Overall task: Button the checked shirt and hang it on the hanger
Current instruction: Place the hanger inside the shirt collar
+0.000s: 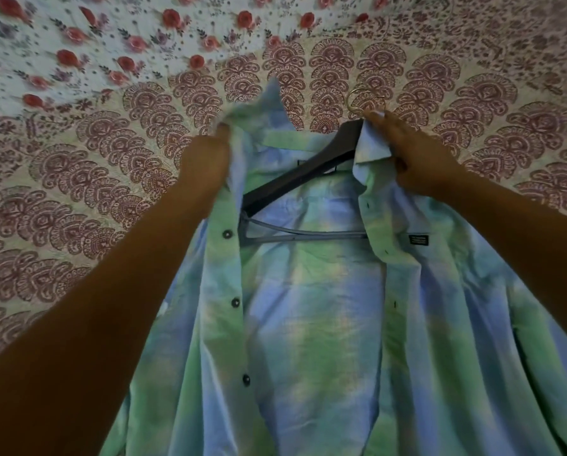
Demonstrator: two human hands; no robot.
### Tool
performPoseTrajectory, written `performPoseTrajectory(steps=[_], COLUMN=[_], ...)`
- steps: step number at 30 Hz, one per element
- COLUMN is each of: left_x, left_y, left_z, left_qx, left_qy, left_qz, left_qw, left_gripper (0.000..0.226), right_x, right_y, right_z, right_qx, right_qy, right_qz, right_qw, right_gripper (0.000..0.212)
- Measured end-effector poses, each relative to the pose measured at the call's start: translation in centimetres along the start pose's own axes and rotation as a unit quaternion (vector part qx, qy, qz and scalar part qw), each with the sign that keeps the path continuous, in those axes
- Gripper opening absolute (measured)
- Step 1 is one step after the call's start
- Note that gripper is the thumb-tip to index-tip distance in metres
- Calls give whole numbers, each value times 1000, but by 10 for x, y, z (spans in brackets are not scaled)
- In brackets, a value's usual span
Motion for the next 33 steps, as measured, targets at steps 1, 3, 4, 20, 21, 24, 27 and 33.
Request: performPoseTrajectory(steps=[1,3,4,20,21,24,27,33], left_x=[8,19,28,68,60,48,75,76], left_y=[-6,-27,-28,-46,-44,-31,-6,-3], left_z=[-9,-25,-28,-56,-49,-22,-3,8], left_qx=[48,99,110,54,60,93,98,61], left_qy=[8,31,42,133,64,-42,105,52], left_qz=[-3,-44,-60,-103,-99,23,136,164], left_qw=[999,994,991,984,991,995,980,983], left_gripper=[29,33,39,52,48,30,62,45], right_x=[0,2,3,19,21,31,36,30], right_y=[0,2,3,12,15,31,39,10], right_z=[0,2,3,20,21,26,36,18], right_qx=[1,7,14,72,64,42,64,111], right_qy=[-1,1,3,-10,4,71,71,-14], right_qz=[-2,-9,-12,41,14,-35,60,64], right_qw=[1000,1000,1000,996,998,996,994,992], right_gripper=[91,89,88,74,75,75,77,67])
Point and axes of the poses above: each hand's wrist, its own z-axis towards the middle knuckle, its own x-axis out of the palm, y = z × x, the point moved 6 cm from there along z, towards the middle knuckle, and after that the axes turned 12 degrees about -y, right-handed, at the moved point
